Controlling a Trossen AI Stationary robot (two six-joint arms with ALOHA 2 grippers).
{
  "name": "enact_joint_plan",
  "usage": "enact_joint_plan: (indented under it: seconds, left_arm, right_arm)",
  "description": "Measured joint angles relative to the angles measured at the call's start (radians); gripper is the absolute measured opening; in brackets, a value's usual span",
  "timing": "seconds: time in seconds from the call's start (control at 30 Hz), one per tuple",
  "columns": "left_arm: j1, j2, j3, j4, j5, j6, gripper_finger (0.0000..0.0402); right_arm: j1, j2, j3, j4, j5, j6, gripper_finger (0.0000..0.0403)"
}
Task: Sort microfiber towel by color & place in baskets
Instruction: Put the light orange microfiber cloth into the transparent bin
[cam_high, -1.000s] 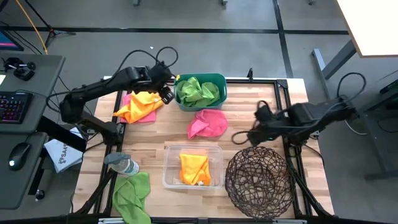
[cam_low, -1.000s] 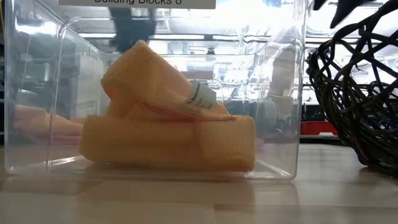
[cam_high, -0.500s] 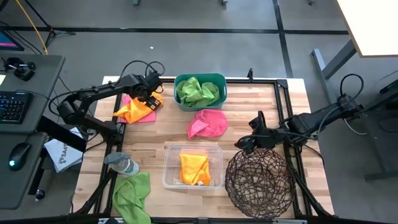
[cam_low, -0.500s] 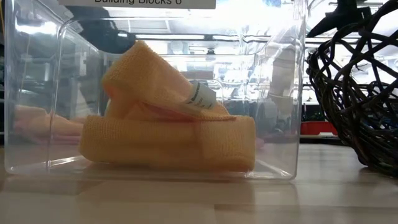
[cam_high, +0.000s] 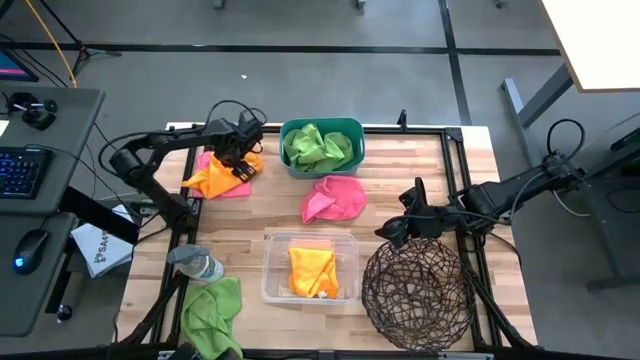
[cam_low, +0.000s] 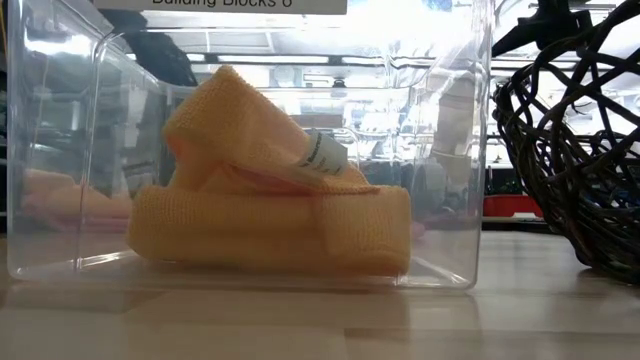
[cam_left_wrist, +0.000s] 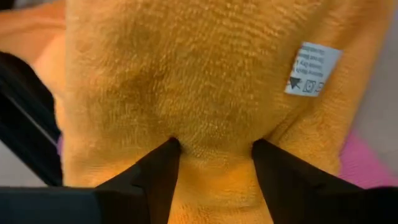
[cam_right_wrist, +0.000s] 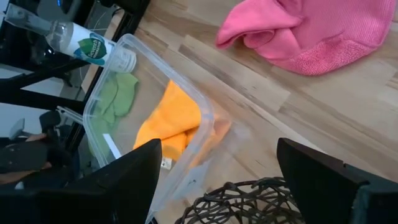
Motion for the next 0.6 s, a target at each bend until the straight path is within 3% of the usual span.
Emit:
enact_joint_plan:
  seconds: [0.07, 0.2, 0.23, 0.4, 0.6]
  left_arm:
    - [-0.014, 0.001, 0.000, -0.001, -0.032, 0.013, 0.0154]
    - [-0.034, -0.059, 0.000, 0.008, -0.052, 0.021, 0.0032]
    - [-0.036, -0.088, 0.004, 0.007, -0.045, 0.021, 0.0017]
    - [-0.058, -0.271, 0.072, -0.050, -0.034, 0.012, 0.0004]
    - [-0.097, -0.483, 0.254, -0.138, -0.034, 0.010, 0.0001]
  right_arm:
    - [0.000, 0.000, 0.000, 0.000, 0.001, 0.000, 0.0314]
    - [0.000, 0.000, 0.000, 0.000, 0.014, -0.012, 0.0314]
    - [0.000, 0.000, 0.000, 0.000, 0.017, -0.013, 0.0314]
    - [0.000, 0.000, 0.000, 0.000, 0.018, -0.015, 0.0314]
    - [0.000, 0.000, 0.000, 0.000, 0.028, -0.018, 0.0314]
